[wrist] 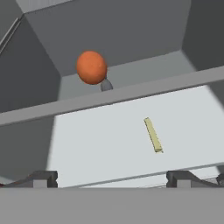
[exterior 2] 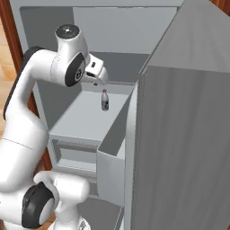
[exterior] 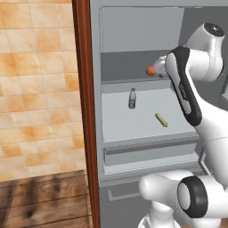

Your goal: Pick the egg and butter from the fridge and place them by the bowl for mixing.

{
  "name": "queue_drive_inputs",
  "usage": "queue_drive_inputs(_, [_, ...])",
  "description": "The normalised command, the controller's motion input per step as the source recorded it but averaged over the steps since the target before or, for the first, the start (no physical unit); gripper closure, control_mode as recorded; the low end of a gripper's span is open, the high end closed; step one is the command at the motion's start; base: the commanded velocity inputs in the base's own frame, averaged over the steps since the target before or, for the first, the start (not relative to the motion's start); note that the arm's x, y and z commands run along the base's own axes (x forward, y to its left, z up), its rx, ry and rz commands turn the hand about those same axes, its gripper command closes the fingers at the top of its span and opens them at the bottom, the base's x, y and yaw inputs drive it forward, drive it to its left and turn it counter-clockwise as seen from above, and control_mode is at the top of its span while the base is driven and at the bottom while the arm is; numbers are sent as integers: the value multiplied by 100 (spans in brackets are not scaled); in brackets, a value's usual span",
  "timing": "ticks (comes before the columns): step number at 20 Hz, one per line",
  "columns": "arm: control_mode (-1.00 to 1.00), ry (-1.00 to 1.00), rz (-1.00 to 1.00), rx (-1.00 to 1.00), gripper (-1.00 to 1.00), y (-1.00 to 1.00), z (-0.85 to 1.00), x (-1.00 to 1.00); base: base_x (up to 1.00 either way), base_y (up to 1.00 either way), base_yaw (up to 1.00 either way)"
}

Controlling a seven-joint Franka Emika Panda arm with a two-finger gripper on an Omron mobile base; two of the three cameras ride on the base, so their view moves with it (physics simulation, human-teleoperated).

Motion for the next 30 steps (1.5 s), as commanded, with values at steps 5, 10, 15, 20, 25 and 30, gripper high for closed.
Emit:
queue_drive_inputs(5, [-100,-1,-1,-9,-100,-2,-5,25,0,0,0])
queue_drive_inputs(10, [-100,-15,1,-15,-100,4,-3,3,0,0,0])
queue_drive_inputs(15, [-100,0,0,0,-100,8,0,16,0,0,0])
queue_drive_inputs(20, [-100,0,0,0,-100,7,0,52,0,0,0])
queue_drive_inputs(25, [-100,4,0,0,-100,0,0,74,0,0,0])
queue_drive_inputs(30, [-100,5,0,0,-100,0,0,86,0,0,0])
